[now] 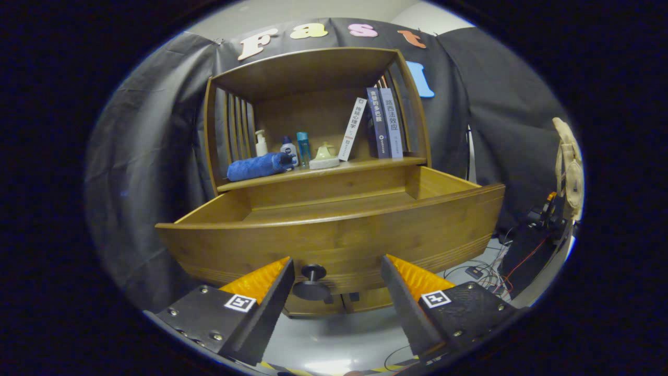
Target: Pull open the drawer, take out the items inside it, and place them on the countertop above the cabinet.
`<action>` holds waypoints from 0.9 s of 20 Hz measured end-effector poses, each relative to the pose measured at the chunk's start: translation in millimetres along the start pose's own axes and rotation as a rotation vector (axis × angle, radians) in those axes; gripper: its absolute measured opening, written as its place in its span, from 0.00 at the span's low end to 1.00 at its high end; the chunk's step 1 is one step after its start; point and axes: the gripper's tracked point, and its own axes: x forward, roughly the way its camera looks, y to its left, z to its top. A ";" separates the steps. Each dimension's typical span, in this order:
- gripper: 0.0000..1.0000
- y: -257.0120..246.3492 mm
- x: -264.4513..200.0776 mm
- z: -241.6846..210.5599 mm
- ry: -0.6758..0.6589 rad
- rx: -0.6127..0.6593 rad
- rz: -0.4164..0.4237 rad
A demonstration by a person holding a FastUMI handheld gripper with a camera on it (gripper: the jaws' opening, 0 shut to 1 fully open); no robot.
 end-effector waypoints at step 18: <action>0.98 5.0 39.4 -1.9 -0.048 -0.069 0.014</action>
